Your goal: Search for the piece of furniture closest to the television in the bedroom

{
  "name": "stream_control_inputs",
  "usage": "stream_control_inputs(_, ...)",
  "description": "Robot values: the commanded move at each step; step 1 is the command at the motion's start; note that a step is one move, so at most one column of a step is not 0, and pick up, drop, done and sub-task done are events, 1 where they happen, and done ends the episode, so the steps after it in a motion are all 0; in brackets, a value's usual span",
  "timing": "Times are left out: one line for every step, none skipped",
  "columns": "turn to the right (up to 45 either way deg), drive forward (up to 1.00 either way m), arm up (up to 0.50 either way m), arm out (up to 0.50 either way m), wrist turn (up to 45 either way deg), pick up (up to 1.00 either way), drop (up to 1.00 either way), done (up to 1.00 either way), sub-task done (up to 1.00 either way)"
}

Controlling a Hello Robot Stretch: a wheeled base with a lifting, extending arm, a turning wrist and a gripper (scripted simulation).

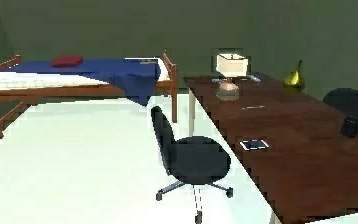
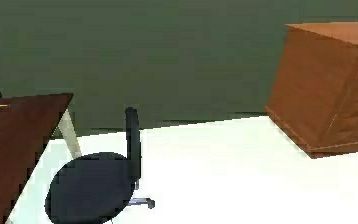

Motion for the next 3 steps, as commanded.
stream_control_inputs(-45.0,0.00,0.00,0.00,0.0,0.00,0.00,0.00,0.00)
stream_control_inputs(-45.0,0.00,0.00,0.00,0.0,0.00,0.00,0.00,0.00)
stream_control_inputs(0.0,0.90,0.00,0.00,0.0,0.00,0.00,0.00,0.00)
